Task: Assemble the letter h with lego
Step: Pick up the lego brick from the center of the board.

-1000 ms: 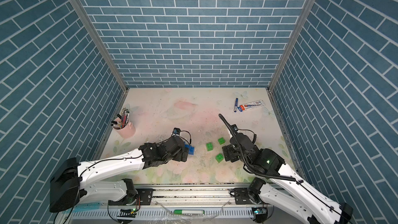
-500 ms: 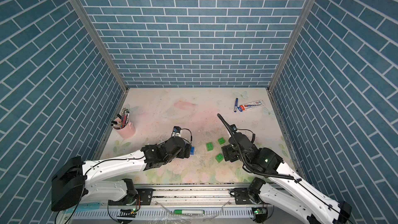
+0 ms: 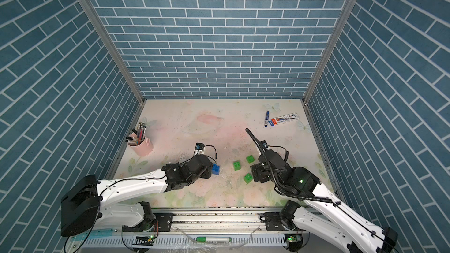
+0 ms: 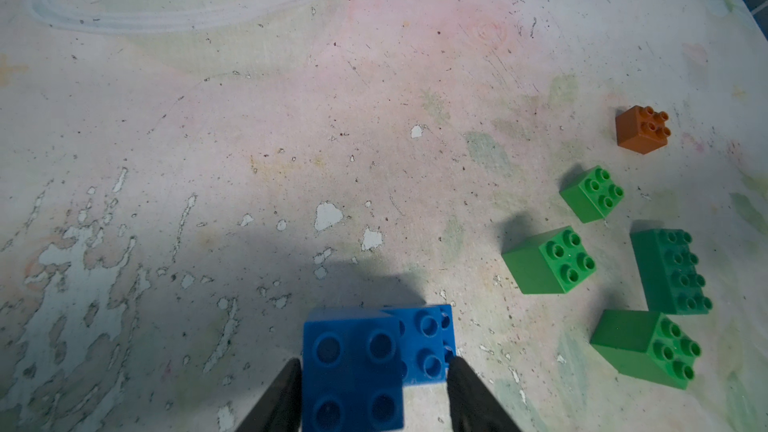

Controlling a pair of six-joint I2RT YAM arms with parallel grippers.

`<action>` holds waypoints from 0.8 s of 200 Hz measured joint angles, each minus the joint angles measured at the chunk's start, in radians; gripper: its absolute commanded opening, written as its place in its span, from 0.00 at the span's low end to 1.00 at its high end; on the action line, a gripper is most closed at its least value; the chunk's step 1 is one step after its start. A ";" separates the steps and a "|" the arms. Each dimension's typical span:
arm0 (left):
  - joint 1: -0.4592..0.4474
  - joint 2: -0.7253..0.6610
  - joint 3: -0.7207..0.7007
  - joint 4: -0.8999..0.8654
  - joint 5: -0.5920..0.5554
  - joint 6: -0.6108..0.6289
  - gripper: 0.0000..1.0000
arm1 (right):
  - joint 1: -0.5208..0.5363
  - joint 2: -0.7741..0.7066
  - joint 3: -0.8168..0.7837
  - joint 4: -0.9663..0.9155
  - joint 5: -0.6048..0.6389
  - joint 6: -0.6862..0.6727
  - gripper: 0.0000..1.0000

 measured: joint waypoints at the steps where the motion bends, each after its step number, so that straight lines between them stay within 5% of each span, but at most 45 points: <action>1: 0.000 0.000 0.000 0.000 0.000 0.000 0.51 | 0.000 0.000 0.000 0.000 0.000 0.000 0.90; 160: 0.000 0.029 0.000 -0.030 -0.021 -0.036 0.39 | 0.000 0.000 0.000 0.000 0.000 0.000 0.90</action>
